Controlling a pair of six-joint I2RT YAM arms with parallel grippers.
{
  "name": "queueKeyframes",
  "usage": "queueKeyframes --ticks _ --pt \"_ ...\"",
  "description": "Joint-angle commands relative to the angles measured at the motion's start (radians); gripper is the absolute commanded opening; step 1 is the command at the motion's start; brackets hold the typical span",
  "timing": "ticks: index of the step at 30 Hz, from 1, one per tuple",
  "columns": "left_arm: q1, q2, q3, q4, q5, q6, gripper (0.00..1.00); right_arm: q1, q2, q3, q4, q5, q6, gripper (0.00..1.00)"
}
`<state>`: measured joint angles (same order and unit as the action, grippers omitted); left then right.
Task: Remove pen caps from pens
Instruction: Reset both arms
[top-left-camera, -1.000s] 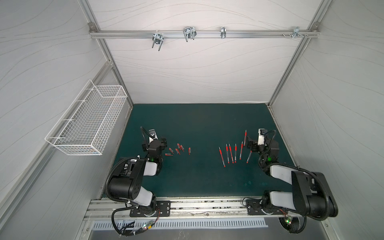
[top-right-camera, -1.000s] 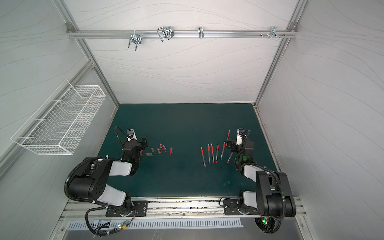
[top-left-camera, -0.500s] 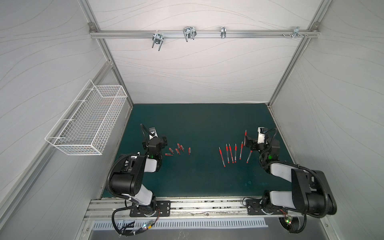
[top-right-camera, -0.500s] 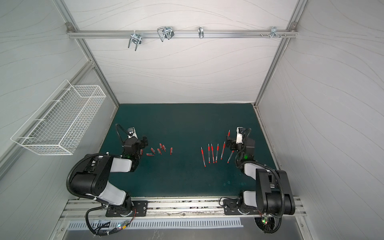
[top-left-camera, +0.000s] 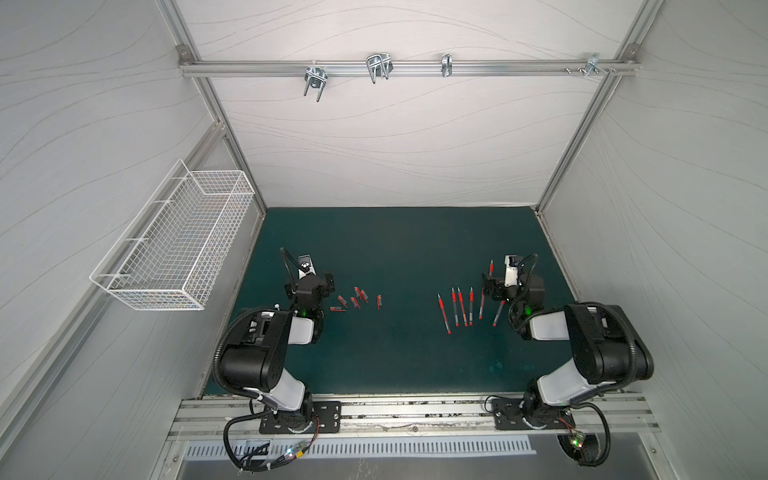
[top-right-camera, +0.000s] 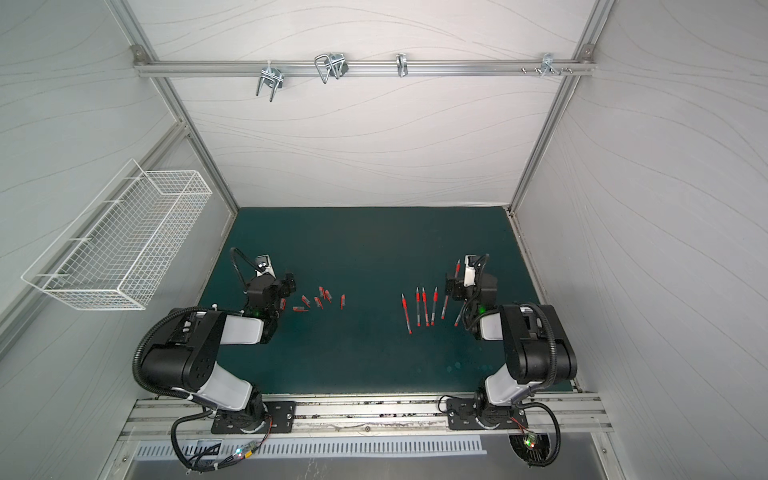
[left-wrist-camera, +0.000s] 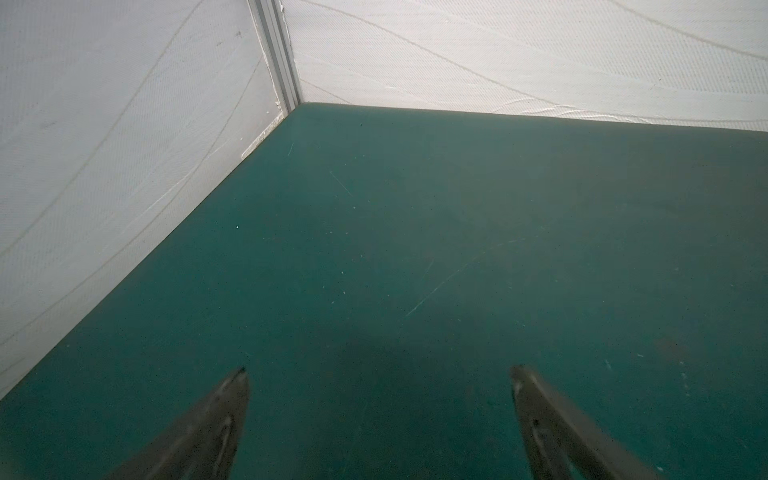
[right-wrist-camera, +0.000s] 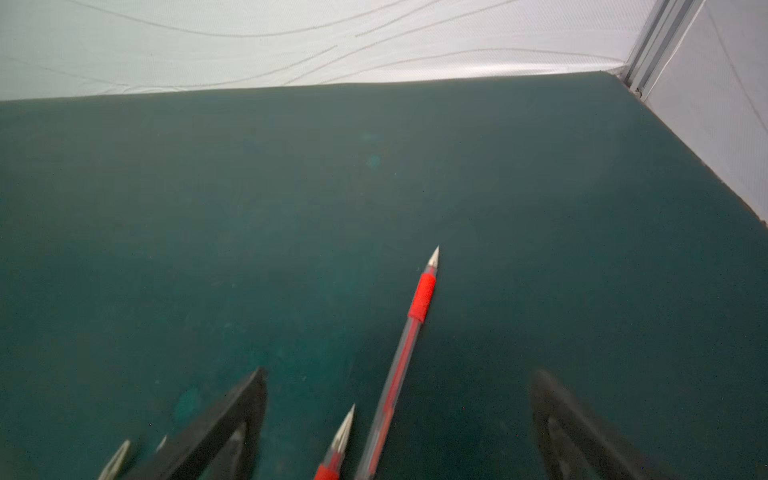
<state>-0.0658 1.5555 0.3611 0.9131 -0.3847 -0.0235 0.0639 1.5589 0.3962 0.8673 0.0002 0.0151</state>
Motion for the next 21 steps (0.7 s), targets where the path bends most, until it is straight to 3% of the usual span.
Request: queueKeyframes --ticks 1,21 --pt "0.006 0.007 0.032 0.01 0.006 -0.003 0.99 0.014 0.01 0.048 -0.081 0.047 -0.004 0.99" --pt "0.006 0.007 0.03 0.012 0.005 -0.003 0.99 0.025 0.008 0.051 -0.09 0.061 -0.01 0.99"
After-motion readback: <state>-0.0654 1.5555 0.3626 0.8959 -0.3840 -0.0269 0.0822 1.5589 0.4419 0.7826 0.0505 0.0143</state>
